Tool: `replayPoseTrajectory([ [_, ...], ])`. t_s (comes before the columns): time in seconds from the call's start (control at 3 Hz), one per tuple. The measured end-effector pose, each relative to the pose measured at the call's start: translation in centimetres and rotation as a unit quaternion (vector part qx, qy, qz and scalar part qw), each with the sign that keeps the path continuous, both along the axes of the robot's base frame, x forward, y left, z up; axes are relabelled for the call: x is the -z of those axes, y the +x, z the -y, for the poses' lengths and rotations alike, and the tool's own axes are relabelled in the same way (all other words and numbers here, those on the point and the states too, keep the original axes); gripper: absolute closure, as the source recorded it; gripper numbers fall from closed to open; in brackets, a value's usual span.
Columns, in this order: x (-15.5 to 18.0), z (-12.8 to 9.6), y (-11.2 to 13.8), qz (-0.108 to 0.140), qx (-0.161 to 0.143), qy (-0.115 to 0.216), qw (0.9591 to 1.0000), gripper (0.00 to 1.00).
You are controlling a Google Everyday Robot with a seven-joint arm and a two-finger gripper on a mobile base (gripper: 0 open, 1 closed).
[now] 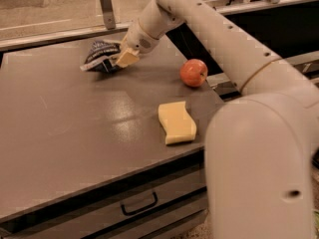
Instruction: Move blue chip bag near sponge
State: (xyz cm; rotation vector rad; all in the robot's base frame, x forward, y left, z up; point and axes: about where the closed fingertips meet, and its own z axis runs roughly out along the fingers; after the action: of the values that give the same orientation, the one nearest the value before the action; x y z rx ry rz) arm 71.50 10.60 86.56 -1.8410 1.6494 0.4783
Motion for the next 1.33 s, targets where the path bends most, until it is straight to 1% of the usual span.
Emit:
replayPoseTrajectory([
  [0.33, -0.1, 1.6, -2.4, 0.001, -0.009, -0.017, 0.9998, 1.00],
  [0.67, 0.1, 1.3, -2.4, -0.001, -0.011, -0.017, 0.9998, 1.00],
  [1.0, 0.2, 1.0, -2.6, -0.006, -0.019, -0.018, 0.9996, 1.00],
  [1.33, -1.3, 1.6, -4.6, -0.006, -0.033, -0.019, 0.9993, 1.00],
])
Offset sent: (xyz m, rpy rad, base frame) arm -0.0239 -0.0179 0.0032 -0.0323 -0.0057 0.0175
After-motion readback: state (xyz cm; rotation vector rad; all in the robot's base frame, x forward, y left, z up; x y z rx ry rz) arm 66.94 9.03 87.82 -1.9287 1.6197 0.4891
